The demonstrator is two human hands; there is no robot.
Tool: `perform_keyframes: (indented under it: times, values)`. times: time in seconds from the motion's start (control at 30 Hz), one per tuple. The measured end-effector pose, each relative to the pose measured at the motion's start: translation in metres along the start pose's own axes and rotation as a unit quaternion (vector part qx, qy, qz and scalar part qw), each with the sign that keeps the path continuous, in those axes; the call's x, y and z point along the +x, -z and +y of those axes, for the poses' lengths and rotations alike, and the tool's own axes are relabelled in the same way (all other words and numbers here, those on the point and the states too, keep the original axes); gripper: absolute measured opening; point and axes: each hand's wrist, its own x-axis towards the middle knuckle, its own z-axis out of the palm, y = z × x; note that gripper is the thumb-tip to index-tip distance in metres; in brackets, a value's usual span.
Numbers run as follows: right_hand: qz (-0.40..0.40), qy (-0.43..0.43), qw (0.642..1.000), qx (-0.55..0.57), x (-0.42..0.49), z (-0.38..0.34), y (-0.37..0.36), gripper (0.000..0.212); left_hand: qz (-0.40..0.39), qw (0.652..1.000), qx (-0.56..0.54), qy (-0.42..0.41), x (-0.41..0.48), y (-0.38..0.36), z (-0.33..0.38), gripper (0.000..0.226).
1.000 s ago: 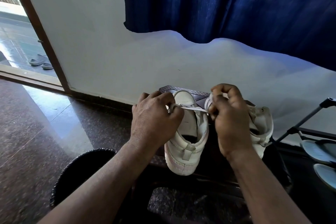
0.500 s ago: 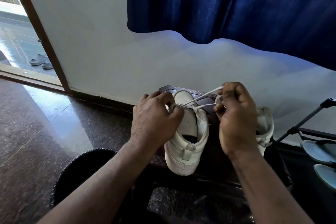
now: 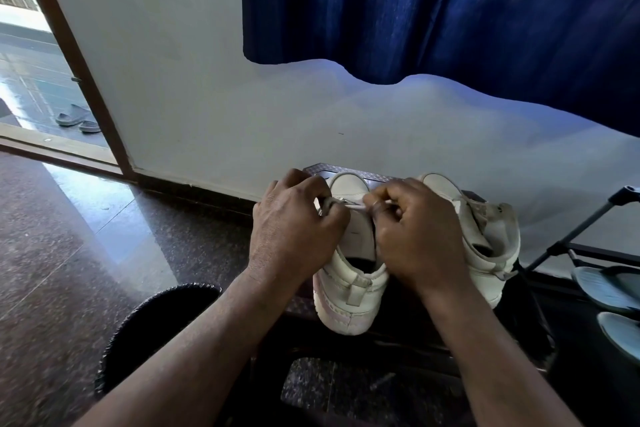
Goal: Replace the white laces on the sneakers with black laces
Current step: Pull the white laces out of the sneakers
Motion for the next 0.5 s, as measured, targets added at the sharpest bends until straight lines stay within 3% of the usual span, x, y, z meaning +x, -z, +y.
perform_keyframes:
  times: [0.1, 0.2, 0.23, 0.27, 0.33, 0.43, 0.5]
  values:
    - [0.078, -0.068, 0.984, 0.146, 0.003, 0.005, 0.000, 0.019, -0.001, 1.000, -0.001, 0.007, -0.001, 0.000, 0.000, 0.025]
    - [0.116, -0.203, 0.871, 0.432, 0.010, 0.000, 0.005, 0.026, -0.005, 1.000, -0.004, 0.015, 0.000, 0.001, 0.001, 0.024]
    - [0.115, -0.230, 0.839, 0.480, 0.010, -0.002, 0.007, 0.027, -0.005, 1.000, -0.005, 0.017, 0.000, 0.001, 0.002, 0.024]
    - [0.110, -0.242, 0.831, 0.489, 0.010, -0.004, 0.009, 0.029, -0.006, 1.000, -0.004, 0.019, -0.001, 0.001, 0.003, 0.023]
    - [0.099, -0.228, 0.869, 0.428, 0.005, -0.006, 0.010, 0.037, -0.011, 1.000, -0.014, 0.023, -0.001, 0.002, 0.004, 0.021]
    - [0.086, -0.153, 0.962, 0.209, -0.001, -0.002, 0.003, 0.036, -0.029, 0.998, -0.048, 0.008, 0.000, 0.003, 0.005, 0.018]
    - [0.119, -0.141, 0.975, 0.126, -0.003, 0.000, -0.003, 0.029, -0.067, 0.997, -0.047, -0.016, 0.003, 0.004, 0.005, 0.030]
